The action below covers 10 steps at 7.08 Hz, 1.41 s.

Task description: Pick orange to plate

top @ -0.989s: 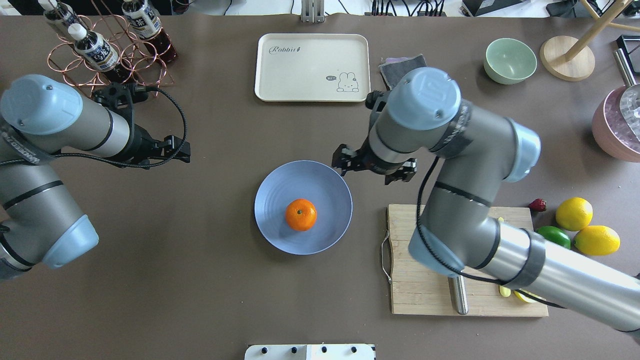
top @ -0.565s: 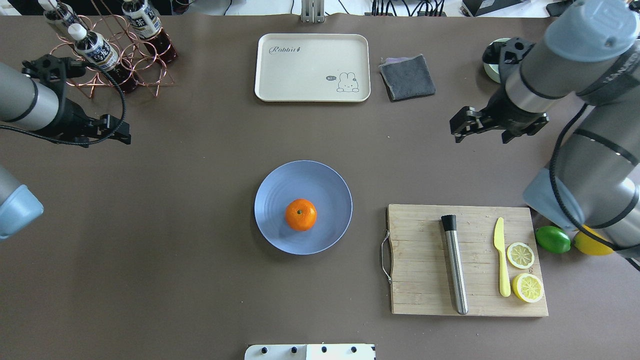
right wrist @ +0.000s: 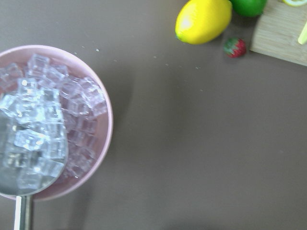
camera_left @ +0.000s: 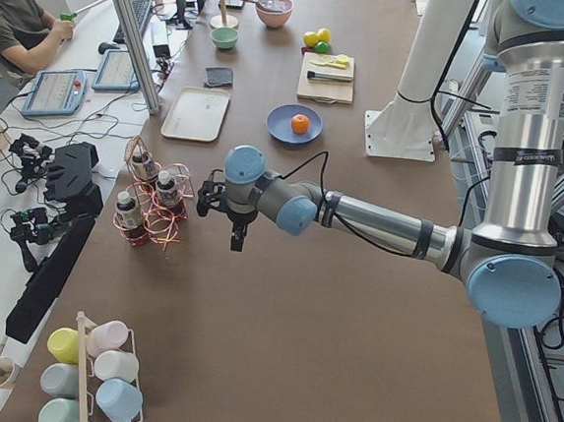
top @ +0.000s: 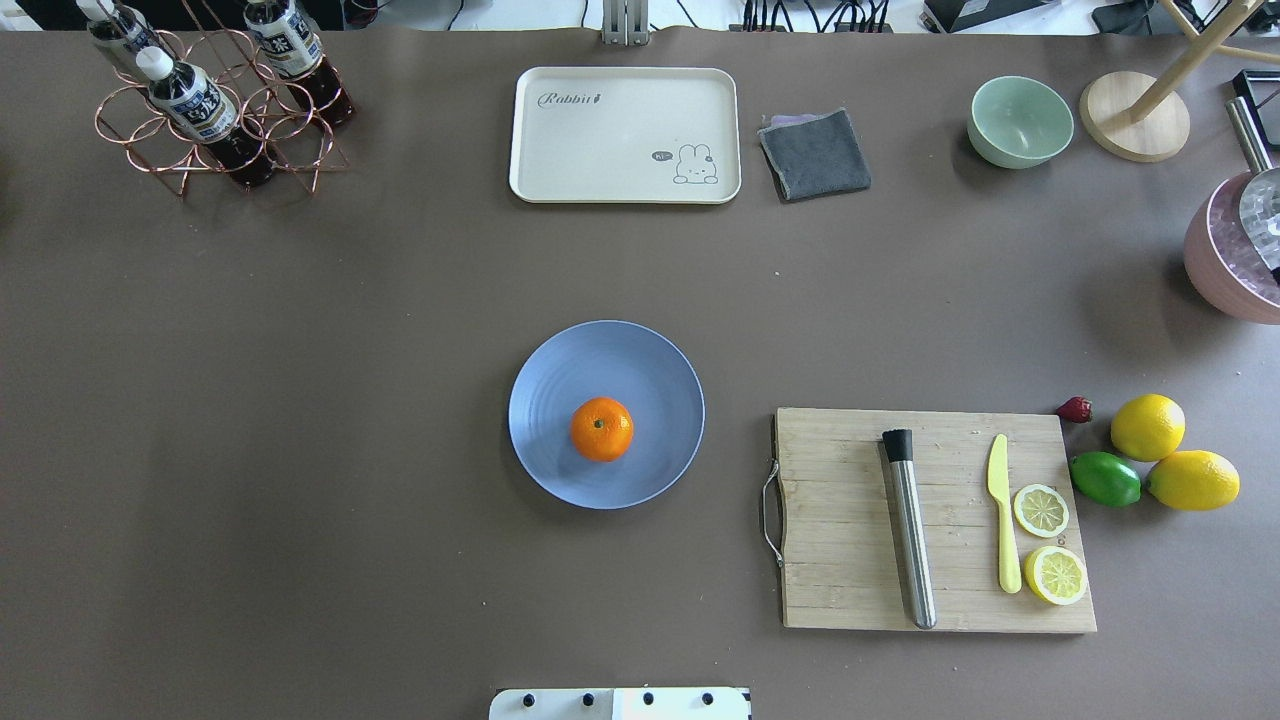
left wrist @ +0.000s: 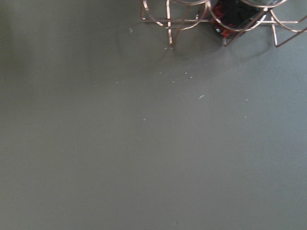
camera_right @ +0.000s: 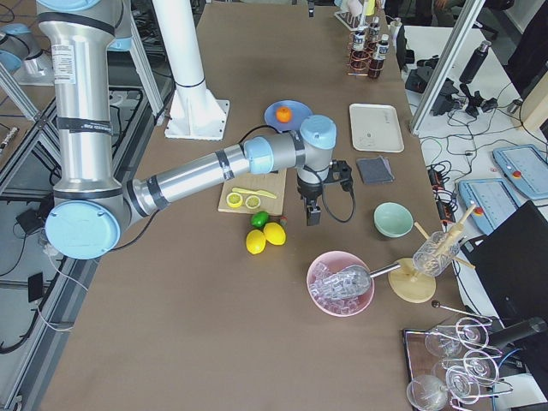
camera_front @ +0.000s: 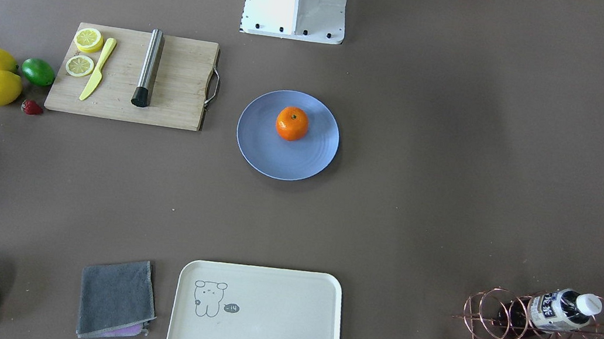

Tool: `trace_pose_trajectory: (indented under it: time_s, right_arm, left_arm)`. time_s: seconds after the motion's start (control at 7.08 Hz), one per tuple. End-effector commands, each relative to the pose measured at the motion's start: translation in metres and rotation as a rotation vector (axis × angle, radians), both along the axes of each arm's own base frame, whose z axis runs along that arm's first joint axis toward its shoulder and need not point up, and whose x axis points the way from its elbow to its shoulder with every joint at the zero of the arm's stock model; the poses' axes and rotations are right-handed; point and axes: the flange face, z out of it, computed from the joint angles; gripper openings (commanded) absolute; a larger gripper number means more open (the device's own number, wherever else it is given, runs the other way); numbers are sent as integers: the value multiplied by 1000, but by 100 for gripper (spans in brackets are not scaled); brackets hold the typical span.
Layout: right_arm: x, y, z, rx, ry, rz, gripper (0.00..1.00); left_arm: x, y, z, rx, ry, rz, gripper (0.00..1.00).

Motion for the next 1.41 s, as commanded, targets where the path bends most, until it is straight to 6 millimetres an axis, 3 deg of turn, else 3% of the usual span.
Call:
trace_pose_trajectory:
  time_s: [0.0,0.14,0.28,0.42,0.85,1.27]
  right_arm:
    - [72,18,101,-5,-1,-62,100]
    - [85,21,135,-2,-4,-75,100]
    - [86,31,157,0,-4,-75,100]
    - [86,32,160,6,-5,-74,100]
    - [84,30,148,27,-34,-68,100]
    - [77,26,133,49,-75,-68,100]
  left_arm:
    - [-28,24,36,21,0,39,98]
    - [-27,24,37,51,-14,81,98]
    - [-42,24,42,63,-38,89,98]
    - [-73,22,49,40,-131,19,98]
    - [-76,20,47,76,-160,19,98]
    - [-78,29,77,13,-158,19,98]
